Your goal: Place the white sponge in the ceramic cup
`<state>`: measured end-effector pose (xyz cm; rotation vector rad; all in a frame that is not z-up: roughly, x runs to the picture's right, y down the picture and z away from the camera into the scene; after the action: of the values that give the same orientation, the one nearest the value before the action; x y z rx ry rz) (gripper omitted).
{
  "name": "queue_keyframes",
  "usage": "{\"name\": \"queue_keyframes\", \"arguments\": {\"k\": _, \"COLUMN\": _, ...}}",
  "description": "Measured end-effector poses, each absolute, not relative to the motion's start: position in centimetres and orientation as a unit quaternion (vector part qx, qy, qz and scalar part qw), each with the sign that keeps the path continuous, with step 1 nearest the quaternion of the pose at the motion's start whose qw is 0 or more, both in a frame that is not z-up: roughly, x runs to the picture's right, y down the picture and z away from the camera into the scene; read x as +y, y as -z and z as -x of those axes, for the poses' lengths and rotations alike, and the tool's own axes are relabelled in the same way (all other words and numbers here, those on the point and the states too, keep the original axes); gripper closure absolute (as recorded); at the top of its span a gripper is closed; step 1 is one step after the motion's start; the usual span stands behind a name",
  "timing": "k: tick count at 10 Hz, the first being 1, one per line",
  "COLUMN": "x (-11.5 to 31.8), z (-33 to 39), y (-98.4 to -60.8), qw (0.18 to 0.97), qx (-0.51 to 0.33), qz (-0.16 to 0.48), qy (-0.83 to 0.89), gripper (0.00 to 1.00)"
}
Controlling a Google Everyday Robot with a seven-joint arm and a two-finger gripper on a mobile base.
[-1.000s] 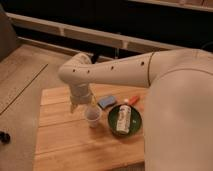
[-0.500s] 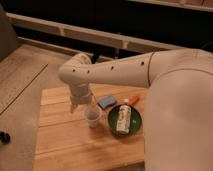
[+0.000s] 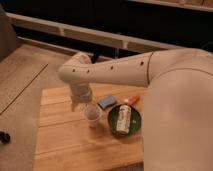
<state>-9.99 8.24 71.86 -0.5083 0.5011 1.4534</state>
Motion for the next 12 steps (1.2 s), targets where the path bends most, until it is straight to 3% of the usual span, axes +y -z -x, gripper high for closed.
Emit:
{"name": "queue_keyframes", "arguments": {"k": 4, "x": 1.2, "z": 3.0, "y": -74.9, "qw": 0.672, "qx": 0.241, "qz": 0.05, "qy": -0.698, "gripper": 0.35}}
{"name": "queue_keyframes", "arguments": {"k": 6, "x": -0.1, "z": 0.5, "y": -75.2, "qw": 0.646, "qx": 0.248, "qz": 0.005, "qy": -0.722, "gripper": 0.35}}
{"name": "queue_keyframes", "arguments": {"k": 12, "x": 0.1, "z": 1.3, "y": -75.6, "qw": 0.642, "qx": 0.235, "qz": 0.024, "qy": -0.73, "gripper": 0.35}}
